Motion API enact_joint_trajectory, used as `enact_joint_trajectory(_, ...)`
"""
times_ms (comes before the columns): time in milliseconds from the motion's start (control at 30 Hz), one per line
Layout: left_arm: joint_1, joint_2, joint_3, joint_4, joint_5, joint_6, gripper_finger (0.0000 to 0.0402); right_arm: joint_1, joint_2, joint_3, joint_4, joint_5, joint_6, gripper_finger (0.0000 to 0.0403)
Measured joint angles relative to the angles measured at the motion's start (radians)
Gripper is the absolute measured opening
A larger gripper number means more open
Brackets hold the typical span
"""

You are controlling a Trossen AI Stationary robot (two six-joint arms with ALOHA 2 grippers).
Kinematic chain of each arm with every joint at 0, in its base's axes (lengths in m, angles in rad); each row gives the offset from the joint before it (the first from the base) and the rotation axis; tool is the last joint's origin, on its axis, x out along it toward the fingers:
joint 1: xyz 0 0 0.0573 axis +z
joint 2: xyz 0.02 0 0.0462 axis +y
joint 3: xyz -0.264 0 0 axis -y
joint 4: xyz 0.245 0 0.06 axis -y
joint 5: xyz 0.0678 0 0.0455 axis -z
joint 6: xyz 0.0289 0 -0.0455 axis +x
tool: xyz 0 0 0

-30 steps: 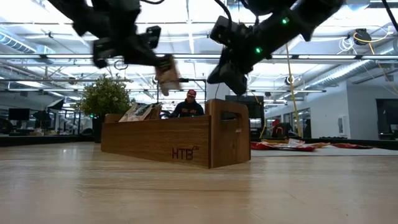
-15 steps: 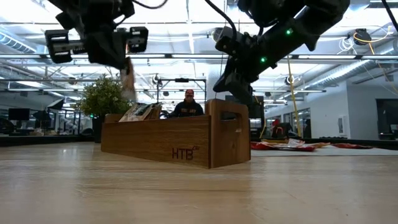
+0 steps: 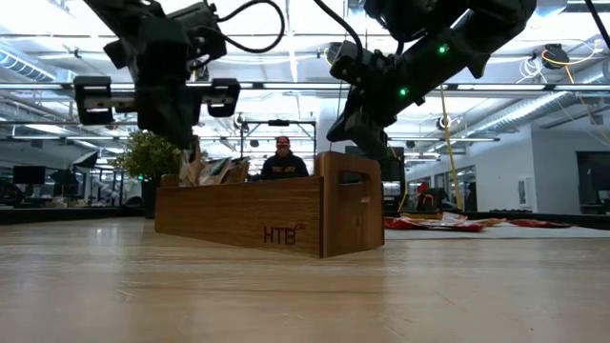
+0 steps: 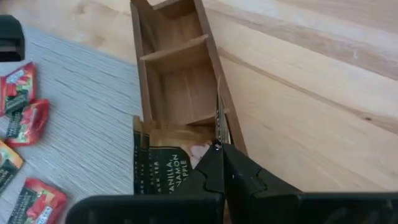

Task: Pick & Place Tea
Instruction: Put the brown tea bag into the left section of the wooden organizer

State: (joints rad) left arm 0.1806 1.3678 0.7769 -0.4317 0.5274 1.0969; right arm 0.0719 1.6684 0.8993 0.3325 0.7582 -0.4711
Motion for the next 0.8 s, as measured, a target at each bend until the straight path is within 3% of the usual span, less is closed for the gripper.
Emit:
enact_joint_trajectory(233,0.0,0.059,0.001,0.011,0.001,-0.04,0.0003,0.0,0.0,0.0,-0.001,0.0,0.011,0.0)
enact_joint_trajectory(567,0.001,0.045,0.0,0.044,-0.053,-0.229,0.0061,0.0,0.0,0.0,-0.001,0.0,0.011,0.0)
enact_joint_trajectory(800,0.001,0.035,0.0,0.072,-0.073,-0.246,0.009,0.0,0.0,0.0,-0.001,0.0,0.014,0.0)
